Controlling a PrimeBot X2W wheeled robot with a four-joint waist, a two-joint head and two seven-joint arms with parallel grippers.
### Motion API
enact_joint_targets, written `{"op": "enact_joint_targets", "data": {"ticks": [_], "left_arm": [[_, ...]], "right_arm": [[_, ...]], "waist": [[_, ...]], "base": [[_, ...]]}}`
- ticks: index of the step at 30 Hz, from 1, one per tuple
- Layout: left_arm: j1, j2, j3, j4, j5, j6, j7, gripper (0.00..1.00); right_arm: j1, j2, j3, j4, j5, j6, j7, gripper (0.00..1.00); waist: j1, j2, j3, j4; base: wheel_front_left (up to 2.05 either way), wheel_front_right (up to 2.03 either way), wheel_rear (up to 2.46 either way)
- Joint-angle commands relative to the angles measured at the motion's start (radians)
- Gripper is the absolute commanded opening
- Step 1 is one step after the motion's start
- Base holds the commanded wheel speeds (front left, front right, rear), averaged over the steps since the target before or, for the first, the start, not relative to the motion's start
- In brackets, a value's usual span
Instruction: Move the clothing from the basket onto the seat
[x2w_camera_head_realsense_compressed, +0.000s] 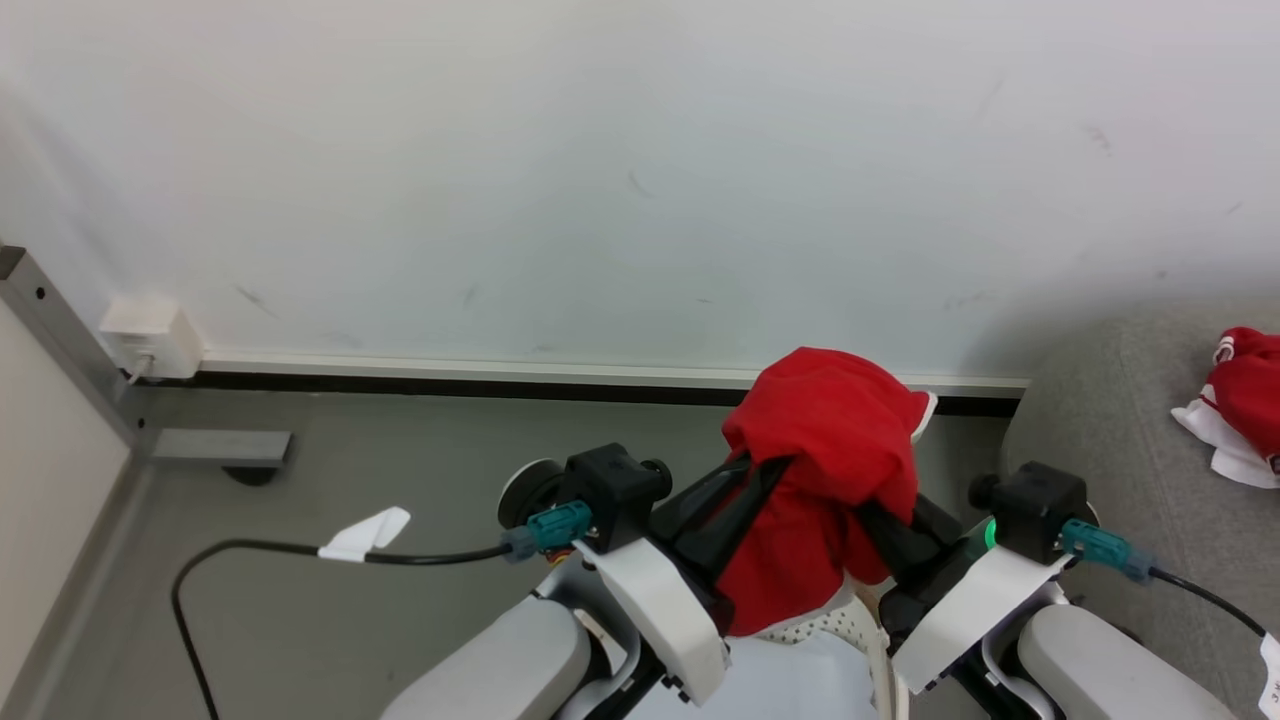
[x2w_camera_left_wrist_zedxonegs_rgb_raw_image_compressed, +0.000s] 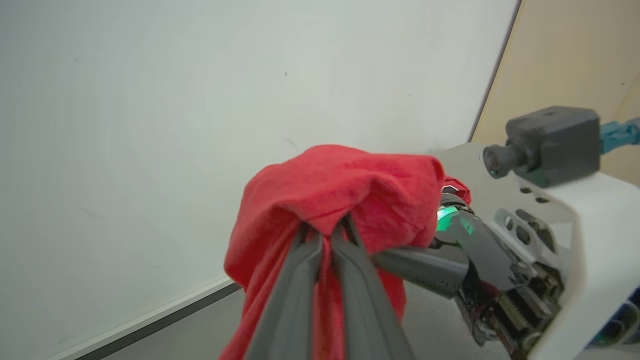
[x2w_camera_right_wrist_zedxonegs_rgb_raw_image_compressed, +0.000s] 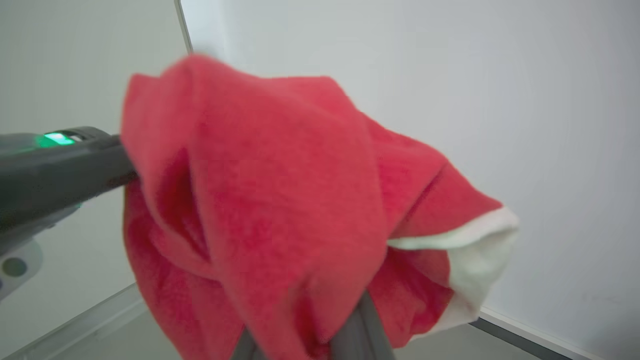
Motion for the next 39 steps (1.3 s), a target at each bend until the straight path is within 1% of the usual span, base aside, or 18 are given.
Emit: {"op": "enact_joint_targets", "data": {"ticks": [1,2,3,4,12,24,32,39], "left_arm": [[0.015,0.005,0.004,0.001,-0.01,0.004,-0.009,0.02],[0.016,0.006,0.006,0.002,-0.011,0.008,-0.011,0.45],[0.016,0.006,0.005,0.0,-0.011,0.008,-0.014,0.83],[0.016,0.008,0.005,-0.002,-0.01,0.007,-0.018,1.0],[0.023,0.018,0.004,-0.009,-0.014,0.015,-0.024,1.0],[0.028,0.05,-0.008,-0.016,0.02,0.023,-0.044,1.0],[0.016,0.068,-0.021,-0.009,0.045,0.023,-0.054,1.0],[0.018,0.065,-0.031,-0.001,0.044,0.018,-0.061,1.0]], "right_arm": [[0.016,-0.003,-0.022,-0.011,-0.013,-0.002,0.0,0.0],[0.026,-0.002,-0.049,-0.021,-0.026,-0.002,0.0,0.0],[0.031,-0.003,-0.066,-0.025,-0.034,-0.002,0.0,0.0],[0.035,-0.002,-0.081,-0.031,-0.041,-0.002,0.0,0.0],[0.059,-0.022,-0.188,-0.078,-0.09,-0.002,0.0,0.0],[0.125,-0.061,-0.361,-0.143,-0.146,-0.002,0.0,0.0],[0.184,-0.054,-0.449,-0.182,-0.173,-0.002,0.0,0.0],[0.223,-0.044,-0.508,-0.209,-0.19,-0.002,0.0,0.0]], "waist": [[-0.0001,0.0,0.002,-0.011],[-0.0001,0.0,0.003,-0.025],[-0.0001,0.0,0.003,-0.032],[-0.0001,0.0,0.004,-0.041],[-0.0001,0.0,0.015,-0.122],[-0.0001,0.0,0.044,-0.293],[-0.0001,0.0,0.065,-0.399],[-0.0001,0.0,0.079,-0.456]], "base": [[0.0,0.0,0.0],[0.0,0.0,0.0],[0.0,0.0,0.0],[0.0,0.0,0.0],[0.0,0.0,0.0],[0.0,0.0,0.0],[0.0,0.0,0.0],[0.0,0.0,0.0]]}}
